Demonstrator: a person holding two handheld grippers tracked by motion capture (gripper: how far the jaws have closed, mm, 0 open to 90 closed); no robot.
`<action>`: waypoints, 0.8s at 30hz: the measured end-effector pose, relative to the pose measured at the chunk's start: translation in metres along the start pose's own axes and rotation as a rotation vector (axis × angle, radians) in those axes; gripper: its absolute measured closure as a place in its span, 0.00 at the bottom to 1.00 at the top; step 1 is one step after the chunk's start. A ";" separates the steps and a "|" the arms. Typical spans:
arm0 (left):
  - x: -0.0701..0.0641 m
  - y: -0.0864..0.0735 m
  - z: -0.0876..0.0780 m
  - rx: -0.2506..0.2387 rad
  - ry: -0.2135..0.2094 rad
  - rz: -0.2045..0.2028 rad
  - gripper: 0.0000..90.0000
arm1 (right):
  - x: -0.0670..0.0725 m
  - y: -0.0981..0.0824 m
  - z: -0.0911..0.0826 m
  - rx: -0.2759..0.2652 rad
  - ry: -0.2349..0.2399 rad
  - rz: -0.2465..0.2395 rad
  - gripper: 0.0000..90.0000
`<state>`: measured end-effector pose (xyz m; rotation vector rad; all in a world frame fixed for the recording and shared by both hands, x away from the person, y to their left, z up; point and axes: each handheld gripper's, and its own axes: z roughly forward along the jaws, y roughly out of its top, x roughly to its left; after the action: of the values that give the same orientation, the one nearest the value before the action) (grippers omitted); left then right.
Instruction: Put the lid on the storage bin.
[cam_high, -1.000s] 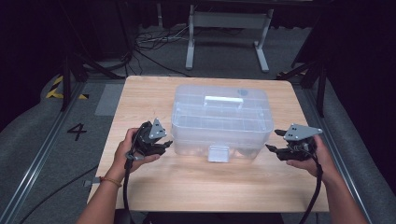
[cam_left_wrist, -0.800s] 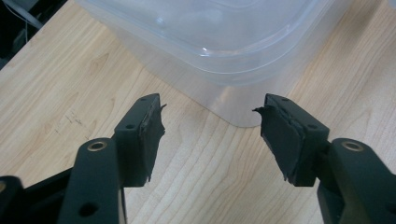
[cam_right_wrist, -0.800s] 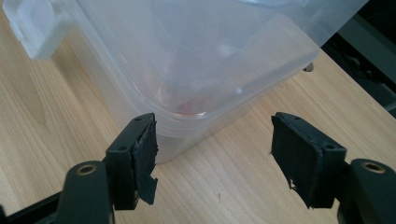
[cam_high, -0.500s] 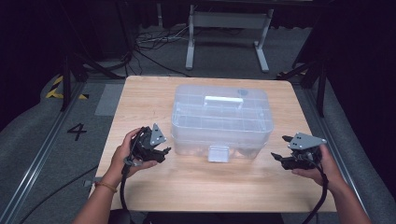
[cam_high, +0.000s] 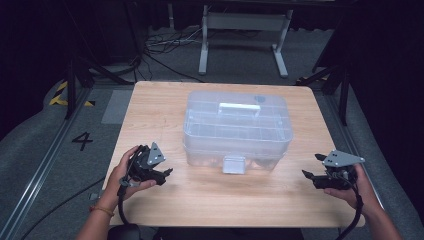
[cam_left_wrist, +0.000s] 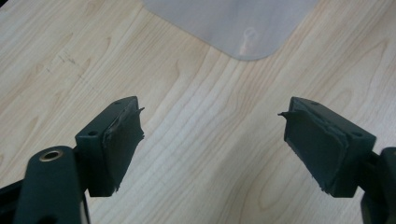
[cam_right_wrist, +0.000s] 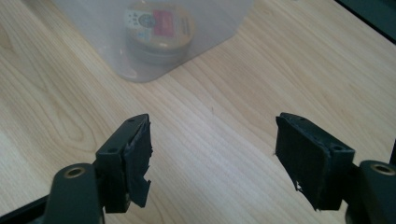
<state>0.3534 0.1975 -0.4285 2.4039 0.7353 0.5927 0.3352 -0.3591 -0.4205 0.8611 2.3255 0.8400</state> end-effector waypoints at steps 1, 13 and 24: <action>-0.001 -0.004 0.000 0.001 0.008 -0.001 0.22 | 0.000 -0.003 -0.001 0.003 0.000 0.007 0.31; -0.011 -0.043 0.003 0.008 0.006 -0.051 0.21 | -0.006 -0.040 -0.005 0.016 -0.016 0.088 0.29; -0.010 -0.061 0.009 0.004 -0.031 -0.147 0.19 | -0.015 -0.073 -0.004 0.028 -0.026 0.199 0.28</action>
<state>0.3285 0.2307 -0.4745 2.3327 0.8907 0.4933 0.3147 -0.4155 -0.4652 1.1225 2.2602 0.8733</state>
